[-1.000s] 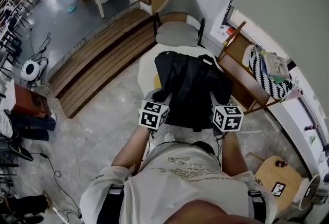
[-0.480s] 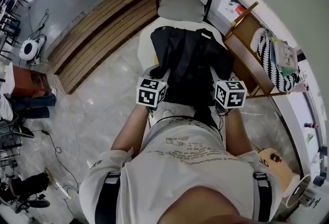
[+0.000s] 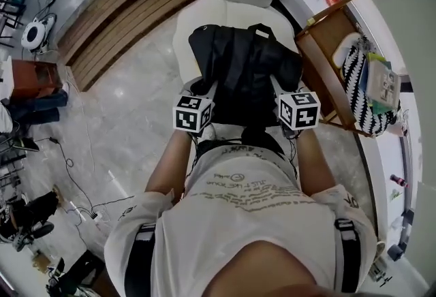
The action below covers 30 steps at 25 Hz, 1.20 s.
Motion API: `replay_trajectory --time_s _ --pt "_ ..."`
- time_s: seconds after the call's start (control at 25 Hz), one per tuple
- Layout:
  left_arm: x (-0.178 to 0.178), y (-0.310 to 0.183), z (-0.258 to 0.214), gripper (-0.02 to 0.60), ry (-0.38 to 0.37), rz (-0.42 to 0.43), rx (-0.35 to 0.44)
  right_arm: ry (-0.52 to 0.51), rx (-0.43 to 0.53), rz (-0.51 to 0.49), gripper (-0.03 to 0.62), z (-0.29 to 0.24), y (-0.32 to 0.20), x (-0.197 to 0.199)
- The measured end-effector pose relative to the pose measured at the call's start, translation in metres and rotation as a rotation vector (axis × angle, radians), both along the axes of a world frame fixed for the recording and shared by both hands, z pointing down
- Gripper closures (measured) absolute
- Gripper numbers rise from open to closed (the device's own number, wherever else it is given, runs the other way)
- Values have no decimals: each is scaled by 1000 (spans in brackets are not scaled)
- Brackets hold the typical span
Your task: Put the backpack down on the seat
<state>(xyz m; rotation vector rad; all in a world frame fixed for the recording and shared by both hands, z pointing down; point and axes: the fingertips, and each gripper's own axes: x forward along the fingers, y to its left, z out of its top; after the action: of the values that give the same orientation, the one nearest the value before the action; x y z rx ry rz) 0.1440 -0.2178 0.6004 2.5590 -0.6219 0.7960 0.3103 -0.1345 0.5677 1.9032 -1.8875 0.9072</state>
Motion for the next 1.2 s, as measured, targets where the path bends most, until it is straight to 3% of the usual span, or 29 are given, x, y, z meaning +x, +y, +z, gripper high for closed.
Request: replay_trajectory --time_s 0.32,0.6,1.2 --pt "16 13 74 484 -120 -30 -119 -93 -138 -81 530 77 5 21" --pt "40 18 143 486 -182 10 -179 -197 -221 -24 528 152 19 41" --pt "105 6 295 486 -306 356 -216 -418 -210 316 531 302 60 66"
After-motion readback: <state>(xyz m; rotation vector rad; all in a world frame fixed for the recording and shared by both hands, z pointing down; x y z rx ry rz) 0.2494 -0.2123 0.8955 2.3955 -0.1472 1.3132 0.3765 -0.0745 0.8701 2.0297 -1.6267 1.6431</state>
